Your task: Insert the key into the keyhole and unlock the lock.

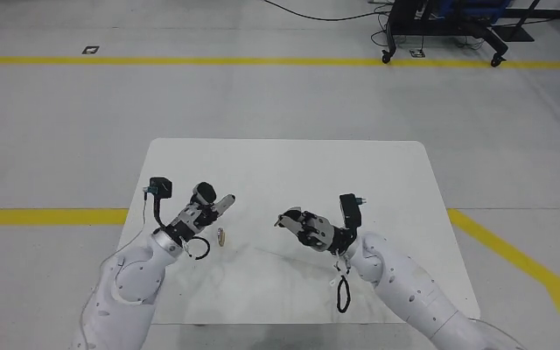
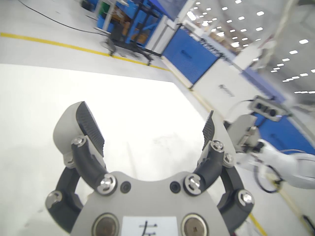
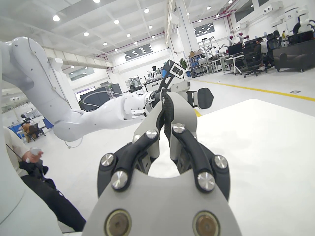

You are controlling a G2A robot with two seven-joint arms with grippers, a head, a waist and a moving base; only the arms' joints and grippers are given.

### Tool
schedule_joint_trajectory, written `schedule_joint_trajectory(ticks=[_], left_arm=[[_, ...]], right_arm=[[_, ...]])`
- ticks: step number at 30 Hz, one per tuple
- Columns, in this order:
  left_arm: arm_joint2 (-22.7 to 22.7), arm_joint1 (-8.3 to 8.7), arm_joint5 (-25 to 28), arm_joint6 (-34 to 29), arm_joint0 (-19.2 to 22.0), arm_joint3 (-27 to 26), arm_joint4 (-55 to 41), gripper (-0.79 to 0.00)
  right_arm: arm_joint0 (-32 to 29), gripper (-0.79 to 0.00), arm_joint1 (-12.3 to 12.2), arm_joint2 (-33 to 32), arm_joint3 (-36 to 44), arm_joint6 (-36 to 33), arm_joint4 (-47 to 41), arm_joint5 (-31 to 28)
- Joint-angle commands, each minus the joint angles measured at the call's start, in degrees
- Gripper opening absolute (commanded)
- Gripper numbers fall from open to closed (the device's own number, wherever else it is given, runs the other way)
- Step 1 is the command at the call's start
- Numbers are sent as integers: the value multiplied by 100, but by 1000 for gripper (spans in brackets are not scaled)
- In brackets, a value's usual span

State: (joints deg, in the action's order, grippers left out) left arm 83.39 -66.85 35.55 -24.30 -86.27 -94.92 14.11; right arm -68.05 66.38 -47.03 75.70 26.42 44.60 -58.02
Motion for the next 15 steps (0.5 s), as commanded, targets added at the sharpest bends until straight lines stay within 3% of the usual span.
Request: schedule_joint_trajectory(ticks=[1,3,8,11,14,15], left_arm=[[-251,2,802,-866,387,602,-2467,0],[-381,30,1207,-1717,768,1132,-3445,0],[-815,43,1434,-2984,1448,1968,-3809,0],[-1228,25,1399,-3046,1678,2201,-4074,0],[-1402,82,1672,-2773,1856,2333,-3163,0],[-1483,89,1822,-2622,1858,2294,-3022,-49]], right_arm=[[60,-785,2,31,-48,-360,-499,2],[91,-785,-1,16,-72,-599,-837,2],[100,-785,12,-23,-17,-996,-1260,117],[134,-785,69,75,-124,-1195,-1476,172],[218,-785,137,163,-248,-1311,-1643,209],[245,-785,157,178,-280,-1332,-1672,211]])
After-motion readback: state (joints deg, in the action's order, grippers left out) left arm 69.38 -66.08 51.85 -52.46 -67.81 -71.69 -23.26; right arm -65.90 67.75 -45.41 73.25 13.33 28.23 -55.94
